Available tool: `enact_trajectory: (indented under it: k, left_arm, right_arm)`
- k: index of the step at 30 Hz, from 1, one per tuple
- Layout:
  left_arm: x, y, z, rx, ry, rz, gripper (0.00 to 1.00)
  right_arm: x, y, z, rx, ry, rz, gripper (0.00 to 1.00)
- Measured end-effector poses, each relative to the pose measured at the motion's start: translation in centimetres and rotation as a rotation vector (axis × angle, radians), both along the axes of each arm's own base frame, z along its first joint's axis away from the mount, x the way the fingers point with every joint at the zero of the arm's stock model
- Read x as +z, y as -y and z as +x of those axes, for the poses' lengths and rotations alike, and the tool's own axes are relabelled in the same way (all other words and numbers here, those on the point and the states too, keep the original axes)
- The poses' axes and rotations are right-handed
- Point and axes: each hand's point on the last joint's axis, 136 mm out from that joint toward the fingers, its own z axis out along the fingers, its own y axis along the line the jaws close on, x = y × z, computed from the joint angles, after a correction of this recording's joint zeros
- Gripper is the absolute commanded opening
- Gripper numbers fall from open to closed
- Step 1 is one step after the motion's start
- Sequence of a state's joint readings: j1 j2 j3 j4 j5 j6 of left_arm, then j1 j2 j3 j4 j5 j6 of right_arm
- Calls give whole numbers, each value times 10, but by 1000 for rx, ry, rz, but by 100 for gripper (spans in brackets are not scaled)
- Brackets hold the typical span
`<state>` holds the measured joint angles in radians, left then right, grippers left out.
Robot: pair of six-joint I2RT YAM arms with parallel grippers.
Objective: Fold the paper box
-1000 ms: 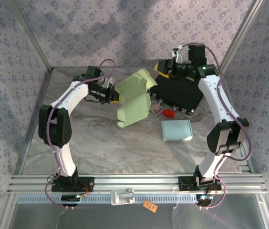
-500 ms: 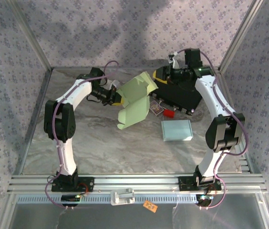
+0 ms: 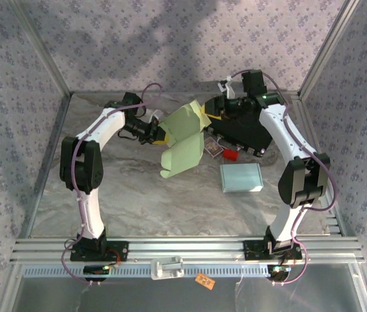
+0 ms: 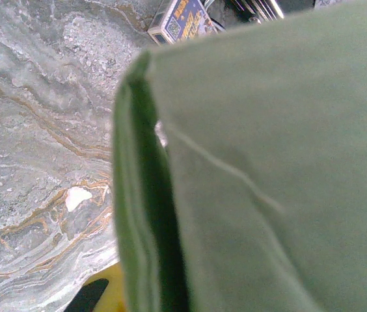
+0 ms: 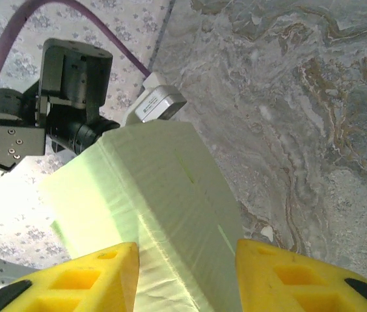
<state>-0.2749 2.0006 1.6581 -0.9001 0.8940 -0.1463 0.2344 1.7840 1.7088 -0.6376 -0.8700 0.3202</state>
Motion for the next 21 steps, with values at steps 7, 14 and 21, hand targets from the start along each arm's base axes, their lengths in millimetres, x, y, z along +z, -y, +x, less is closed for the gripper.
enact_trajectory:
  k: [7, 14, 21]
  left_arm:
    - [-1, -1, -3, 0, -16, 7, 0]
    - [-2, -1, -4, 0, -19, 14, 0]
    - [-5, -3, -3, 3, -16, 35, 0]
  right_arm:
    - [-8, -7, -6, 8, 16, -76, 45]
    - [-7, -15, -8, 10, 85, -175, 45]
    - [-9, -22, -12, 16, 141, -279, 44]
